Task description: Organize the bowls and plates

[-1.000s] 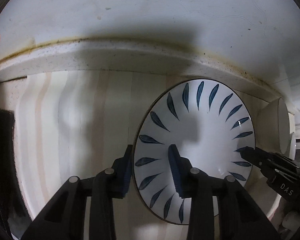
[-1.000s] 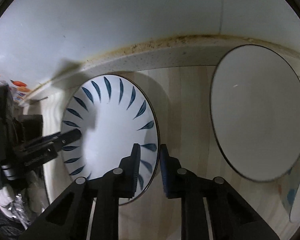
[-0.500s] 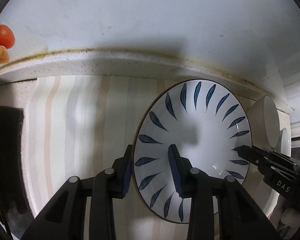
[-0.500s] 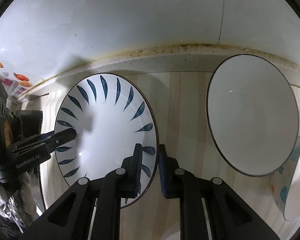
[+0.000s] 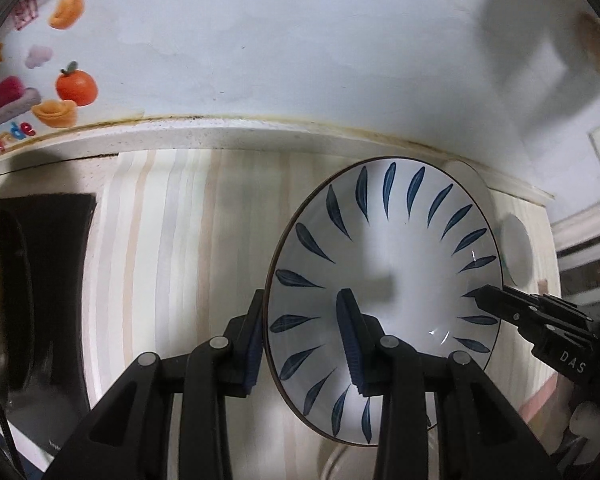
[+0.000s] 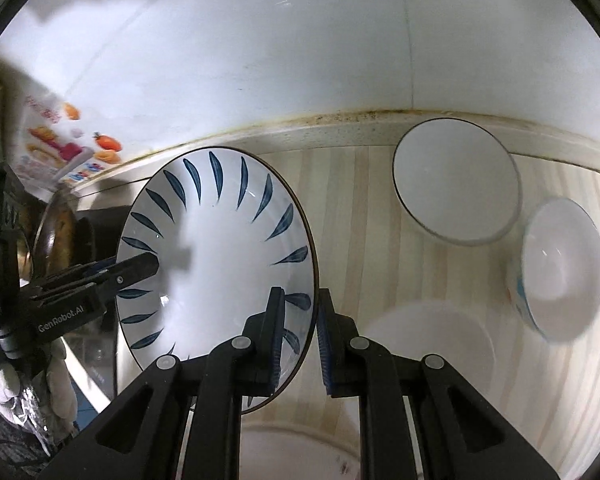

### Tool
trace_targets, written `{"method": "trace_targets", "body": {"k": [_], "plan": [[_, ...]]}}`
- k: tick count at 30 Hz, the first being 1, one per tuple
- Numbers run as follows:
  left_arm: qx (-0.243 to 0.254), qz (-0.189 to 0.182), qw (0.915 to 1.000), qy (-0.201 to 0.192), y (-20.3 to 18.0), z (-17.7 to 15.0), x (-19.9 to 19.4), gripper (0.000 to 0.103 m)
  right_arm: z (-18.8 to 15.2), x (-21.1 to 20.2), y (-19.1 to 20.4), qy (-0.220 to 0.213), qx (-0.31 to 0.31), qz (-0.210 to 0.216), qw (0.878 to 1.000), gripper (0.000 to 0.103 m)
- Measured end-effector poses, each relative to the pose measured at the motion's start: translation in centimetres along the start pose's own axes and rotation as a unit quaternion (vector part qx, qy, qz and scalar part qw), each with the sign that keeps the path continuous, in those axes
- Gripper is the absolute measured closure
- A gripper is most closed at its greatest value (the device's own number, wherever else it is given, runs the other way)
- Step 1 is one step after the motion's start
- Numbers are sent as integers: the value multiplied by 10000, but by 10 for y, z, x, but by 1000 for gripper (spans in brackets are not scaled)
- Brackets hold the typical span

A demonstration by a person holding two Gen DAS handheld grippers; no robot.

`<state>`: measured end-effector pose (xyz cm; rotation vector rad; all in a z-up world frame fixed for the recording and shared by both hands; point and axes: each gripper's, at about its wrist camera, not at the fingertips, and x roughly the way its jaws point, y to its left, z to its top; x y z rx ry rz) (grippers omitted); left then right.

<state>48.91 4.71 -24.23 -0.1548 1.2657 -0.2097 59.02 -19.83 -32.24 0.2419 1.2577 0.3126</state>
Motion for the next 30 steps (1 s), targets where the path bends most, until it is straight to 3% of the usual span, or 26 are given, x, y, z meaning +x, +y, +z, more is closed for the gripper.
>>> {"method": "trace_targets", "body": {"k": [9,15,22,30], "plan": [[54,-154,9999,-20,-35,-71,-14,71,-81,-54,-4,15,68,24,10000,86],[79,-280,9993,241,-54,-125,-12,71,-156,-64,-18,314,63,-154,9994,86],[272,-230,9979,541,-76,-160,12,71,-224,-51,-44,725,331,-181,9967,86],[429,-48,9967,690,-86,-171,35,71,-253,-39,-66,808,571,-197,9949,86]]}}
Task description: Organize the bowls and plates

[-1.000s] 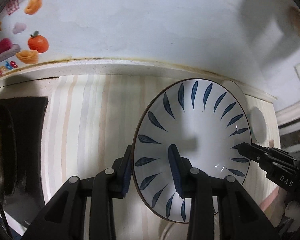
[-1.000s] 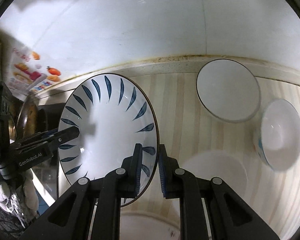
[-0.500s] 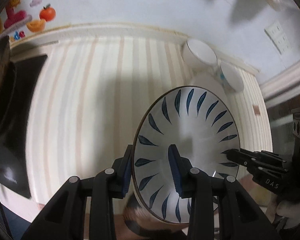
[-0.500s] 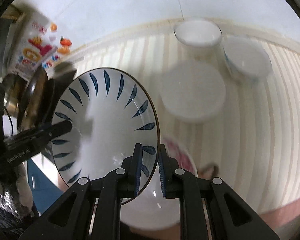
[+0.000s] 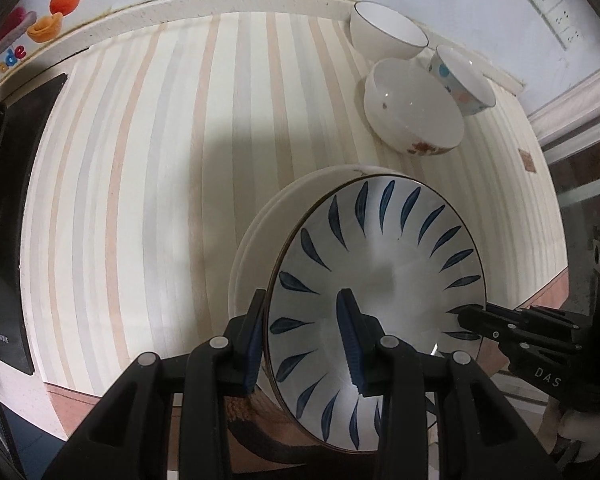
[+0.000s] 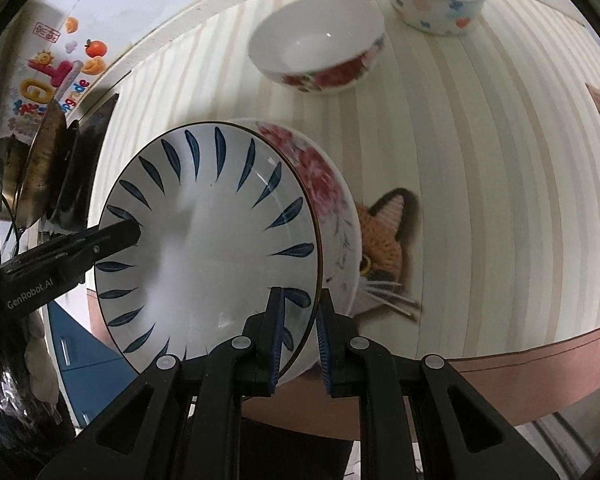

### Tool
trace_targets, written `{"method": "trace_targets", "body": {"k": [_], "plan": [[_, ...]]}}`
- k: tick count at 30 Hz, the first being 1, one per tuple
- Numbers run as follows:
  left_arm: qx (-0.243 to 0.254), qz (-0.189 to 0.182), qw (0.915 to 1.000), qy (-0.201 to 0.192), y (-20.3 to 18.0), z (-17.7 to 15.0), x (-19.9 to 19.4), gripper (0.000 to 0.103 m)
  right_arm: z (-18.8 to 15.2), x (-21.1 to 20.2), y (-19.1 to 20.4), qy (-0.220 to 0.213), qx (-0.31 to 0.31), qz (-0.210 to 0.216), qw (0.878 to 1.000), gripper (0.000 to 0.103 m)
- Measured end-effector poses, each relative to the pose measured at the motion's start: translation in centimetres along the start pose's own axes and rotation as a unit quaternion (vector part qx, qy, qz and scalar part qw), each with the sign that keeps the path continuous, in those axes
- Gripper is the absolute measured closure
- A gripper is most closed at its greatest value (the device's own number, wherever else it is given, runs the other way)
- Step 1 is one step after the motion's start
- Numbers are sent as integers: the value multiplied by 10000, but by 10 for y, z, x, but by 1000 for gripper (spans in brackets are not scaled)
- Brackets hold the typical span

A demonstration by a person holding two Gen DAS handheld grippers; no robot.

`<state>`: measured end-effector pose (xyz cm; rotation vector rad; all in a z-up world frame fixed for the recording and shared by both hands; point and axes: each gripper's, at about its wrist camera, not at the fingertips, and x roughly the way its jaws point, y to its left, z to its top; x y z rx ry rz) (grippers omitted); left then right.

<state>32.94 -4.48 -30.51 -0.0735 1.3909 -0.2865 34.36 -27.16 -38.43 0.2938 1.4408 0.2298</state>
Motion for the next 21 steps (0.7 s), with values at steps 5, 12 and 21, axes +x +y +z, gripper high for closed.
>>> {"method": "trace_targets", "body": {"k": [5,12,21], "plan": [[89,104,9999,-10,-4,1,5,71,3,9,-3,23,21,-58,10000,86],[109,194,9997,65,-1,1,14,71,11,14,1,34,42,-119,9999,86],[55,207,9996,205,3,-5,26,71,13,16,3,75,52,-132,9999,86]]}}
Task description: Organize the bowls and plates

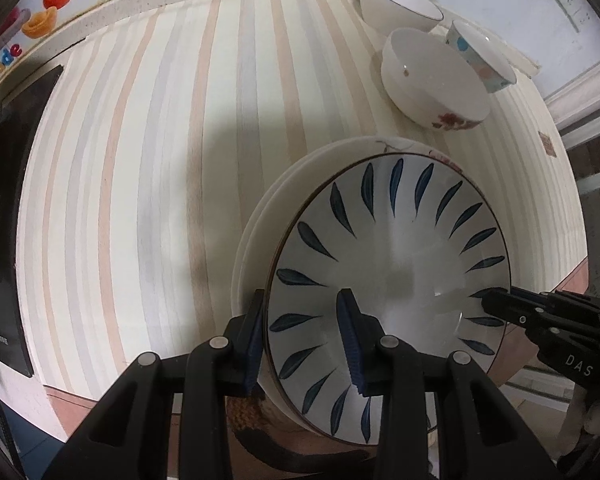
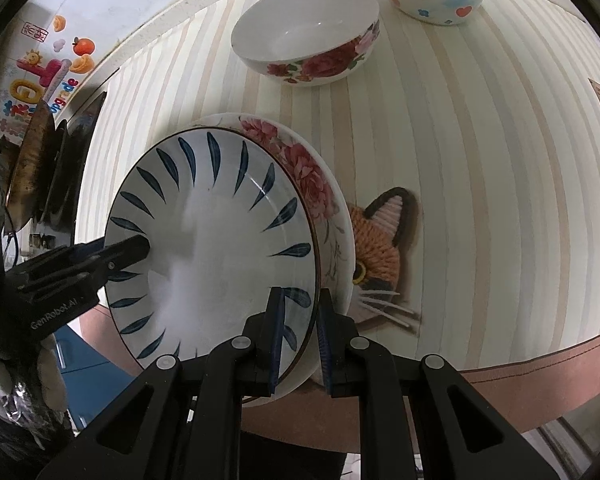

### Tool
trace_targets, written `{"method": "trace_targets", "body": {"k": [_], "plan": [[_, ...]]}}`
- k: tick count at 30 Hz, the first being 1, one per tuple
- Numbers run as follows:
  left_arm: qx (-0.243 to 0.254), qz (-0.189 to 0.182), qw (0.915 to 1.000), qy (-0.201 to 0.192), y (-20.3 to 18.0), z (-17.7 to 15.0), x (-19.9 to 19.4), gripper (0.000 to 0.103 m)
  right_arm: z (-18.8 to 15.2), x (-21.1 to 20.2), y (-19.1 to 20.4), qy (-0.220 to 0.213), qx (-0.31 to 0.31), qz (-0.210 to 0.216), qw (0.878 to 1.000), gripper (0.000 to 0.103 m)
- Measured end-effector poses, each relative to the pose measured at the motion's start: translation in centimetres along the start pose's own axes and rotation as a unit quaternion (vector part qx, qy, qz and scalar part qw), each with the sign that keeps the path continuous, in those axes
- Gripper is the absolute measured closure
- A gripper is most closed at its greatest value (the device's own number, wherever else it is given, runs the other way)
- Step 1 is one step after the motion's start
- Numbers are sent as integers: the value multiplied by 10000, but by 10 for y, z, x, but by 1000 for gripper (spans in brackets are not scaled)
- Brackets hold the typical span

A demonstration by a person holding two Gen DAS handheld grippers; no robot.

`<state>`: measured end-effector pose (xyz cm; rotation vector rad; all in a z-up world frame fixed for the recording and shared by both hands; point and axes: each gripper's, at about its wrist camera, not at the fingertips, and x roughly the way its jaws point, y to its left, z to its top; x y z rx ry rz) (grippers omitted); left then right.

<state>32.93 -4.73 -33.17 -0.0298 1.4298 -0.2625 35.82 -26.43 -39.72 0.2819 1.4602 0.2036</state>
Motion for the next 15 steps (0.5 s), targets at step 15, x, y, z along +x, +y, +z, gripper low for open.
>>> {"method": "trace_targets", "body": {"k": [15], "plan": [[-97,-130,9997,163,10,4,1,71,4,-5,-6,-47,294,37,9995,85]]}}
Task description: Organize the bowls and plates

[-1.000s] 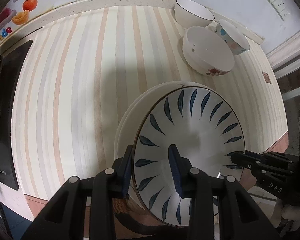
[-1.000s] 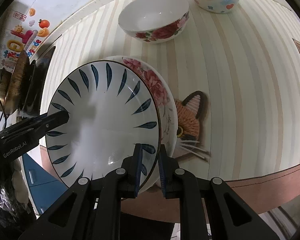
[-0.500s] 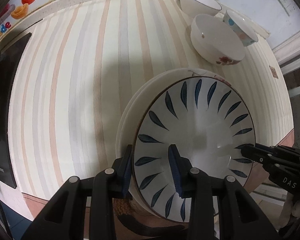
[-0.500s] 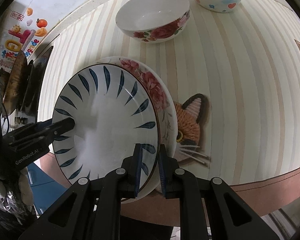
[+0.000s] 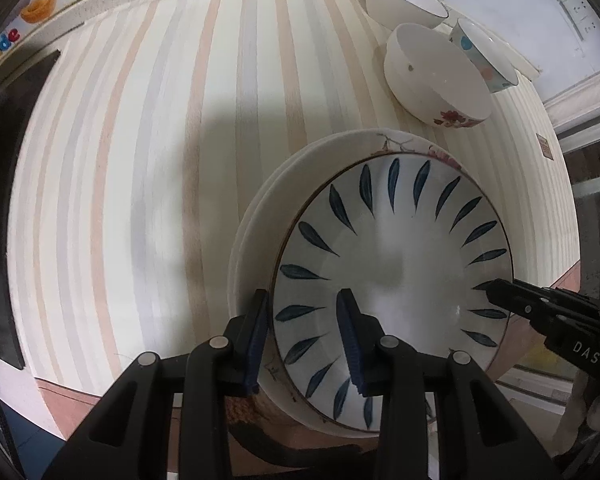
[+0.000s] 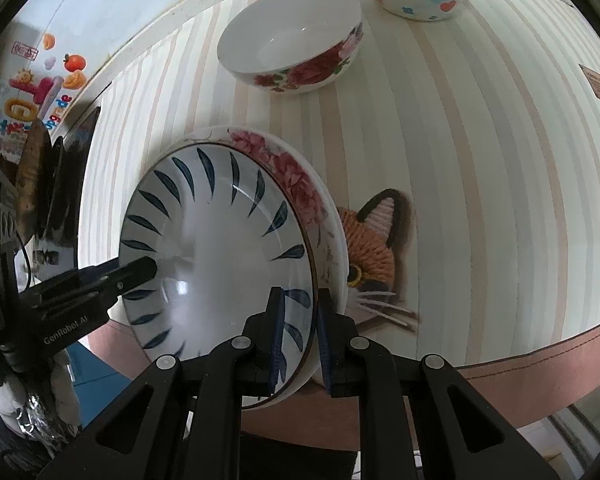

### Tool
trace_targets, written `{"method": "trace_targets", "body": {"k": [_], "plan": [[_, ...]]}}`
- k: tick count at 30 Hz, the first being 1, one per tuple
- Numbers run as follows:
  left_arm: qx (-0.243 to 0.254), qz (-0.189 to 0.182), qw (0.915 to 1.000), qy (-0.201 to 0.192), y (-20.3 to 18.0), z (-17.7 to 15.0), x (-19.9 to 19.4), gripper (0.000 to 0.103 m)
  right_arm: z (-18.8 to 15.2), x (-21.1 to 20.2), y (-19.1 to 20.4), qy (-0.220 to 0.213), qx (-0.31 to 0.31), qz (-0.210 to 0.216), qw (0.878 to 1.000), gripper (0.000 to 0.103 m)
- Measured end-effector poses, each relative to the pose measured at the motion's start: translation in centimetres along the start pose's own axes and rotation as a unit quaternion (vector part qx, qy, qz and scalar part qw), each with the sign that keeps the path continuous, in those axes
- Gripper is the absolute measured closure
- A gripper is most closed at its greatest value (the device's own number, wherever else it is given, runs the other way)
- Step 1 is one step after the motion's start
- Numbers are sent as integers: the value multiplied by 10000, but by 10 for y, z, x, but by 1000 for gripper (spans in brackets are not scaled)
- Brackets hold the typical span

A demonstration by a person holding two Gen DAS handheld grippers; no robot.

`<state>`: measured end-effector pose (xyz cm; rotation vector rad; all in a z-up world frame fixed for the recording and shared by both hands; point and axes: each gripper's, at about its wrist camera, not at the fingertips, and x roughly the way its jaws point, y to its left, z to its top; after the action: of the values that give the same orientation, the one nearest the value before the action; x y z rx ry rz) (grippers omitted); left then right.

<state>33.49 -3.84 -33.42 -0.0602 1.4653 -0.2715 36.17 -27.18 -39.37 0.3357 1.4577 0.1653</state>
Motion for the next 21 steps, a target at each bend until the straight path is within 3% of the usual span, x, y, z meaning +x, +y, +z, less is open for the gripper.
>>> {"method": "trace_targets", "body": {"k": [7,17,21], "plan": [[-4,72,9999,-150,2,-2,-16,72,0,-11,3,-54,-19,-39,10000,84],[214,451,9945,-921,-10,-39,-93,71,-33,-69,54,-621,-553,-472,9954,84],[304,586,9905,-1205,-15,-62,-120,71,-57,-97,71,-877,-574,-517,9932,69]]}}
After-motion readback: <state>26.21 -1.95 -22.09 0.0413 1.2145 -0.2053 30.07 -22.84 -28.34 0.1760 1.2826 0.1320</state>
